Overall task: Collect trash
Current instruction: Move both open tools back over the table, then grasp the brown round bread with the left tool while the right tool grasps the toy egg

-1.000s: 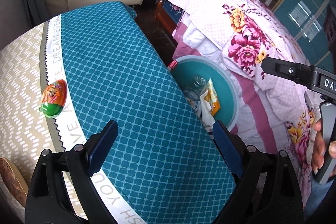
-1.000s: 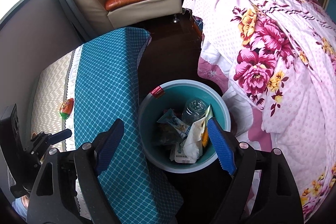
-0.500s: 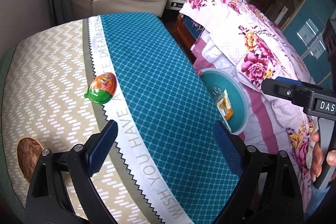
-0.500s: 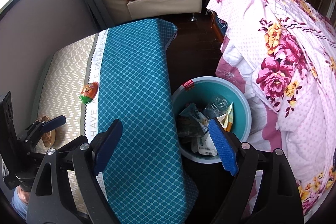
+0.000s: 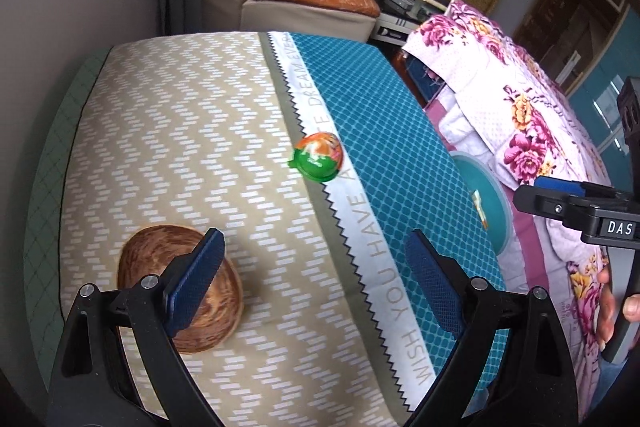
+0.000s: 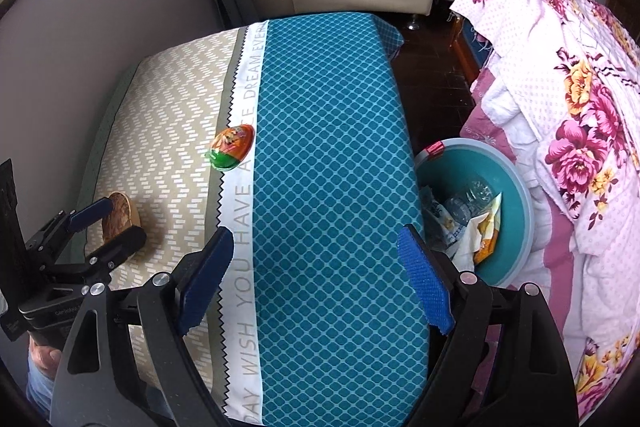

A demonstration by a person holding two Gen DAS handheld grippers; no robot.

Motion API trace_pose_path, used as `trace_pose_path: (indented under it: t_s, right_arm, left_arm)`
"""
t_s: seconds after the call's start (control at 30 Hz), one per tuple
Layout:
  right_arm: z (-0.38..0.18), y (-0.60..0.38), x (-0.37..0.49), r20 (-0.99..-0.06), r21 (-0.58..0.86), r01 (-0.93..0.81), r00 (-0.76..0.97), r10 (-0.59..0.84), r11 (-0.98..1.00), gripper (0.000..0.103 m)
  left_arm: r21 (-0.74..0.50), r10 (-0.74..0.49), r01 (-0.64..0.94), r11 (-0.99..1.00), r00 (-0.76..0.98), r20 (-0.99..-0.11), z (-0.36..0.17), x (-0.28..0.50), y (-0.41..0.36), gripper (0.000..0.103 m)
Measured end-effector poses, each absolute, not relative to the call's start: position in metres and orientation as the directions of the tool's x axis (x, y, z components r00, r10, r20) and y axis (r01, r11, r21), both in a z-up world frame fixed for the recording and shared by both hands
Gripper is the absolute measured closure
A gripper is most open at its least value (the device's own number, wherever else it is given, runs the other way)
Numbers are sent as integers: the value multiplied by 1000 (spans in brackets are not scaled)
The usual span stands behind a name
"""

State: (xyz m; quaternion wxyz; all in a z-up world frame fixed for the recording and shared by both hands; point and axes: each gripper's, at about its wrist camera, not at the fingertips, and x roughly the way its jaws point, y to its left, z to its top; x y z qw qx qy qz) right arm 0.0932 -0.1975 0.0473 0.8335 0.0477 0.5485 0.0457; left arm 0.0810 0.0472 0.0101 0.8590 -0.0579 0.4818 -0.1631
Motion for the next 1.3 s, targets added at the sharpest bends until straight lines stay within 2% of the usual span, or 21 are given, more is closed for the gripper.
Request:
trace_pose_path:
  t_s: [0.6,0.93,0.97,1.07,1.1,1.17,1.2,1.23,1.3]
  right_arm:
    - [16,-127,106,-946,103,-128,292,137,986,23]
    - [-10,-104,115,-964,102,-155,229,136,983,23]
    - [-11,-104,116,-964,101,-156,228,135,983,23]
    - [-17,-101,121,-967,98,-157,219,131,983,23]
    - [-19,-100,124,-967,96,-158,218,129,983,23]
    - [-21,-99,128,-967,93,-157,219,127,983,23]
    - [-23,-100,132,-967,94,-153,220,127,984,23]
    - [-24,-101,135,-967,95,-148,221,126,984,23]
    - [-27,-103,142,-966,95,-137,228,125,986,23]
  left_arm:
    - [-207,-223,86,975,456,-861,-38,70,149,11]
    - [-229,-242,82,970,436,-867,-62,78,166,12]
    - [-231,-245,86,969,434,-867,-63,79,165,14]
    - [-222,-246,105,969,425,-871,-66,84,160,29]
    - [-221,-248,114,969,419,-874,-67,85,158,41]
    - [-186,-224,130,974,431,-874,-67,85,151,56]
    - [-172,-216,139,975,434,-875,-67,85,147,76]
    - [-166,-216,149,975,442,-871,-66,85,144,84]
    - [-149,-208,160,976,462,-862,-63,84,139,88]
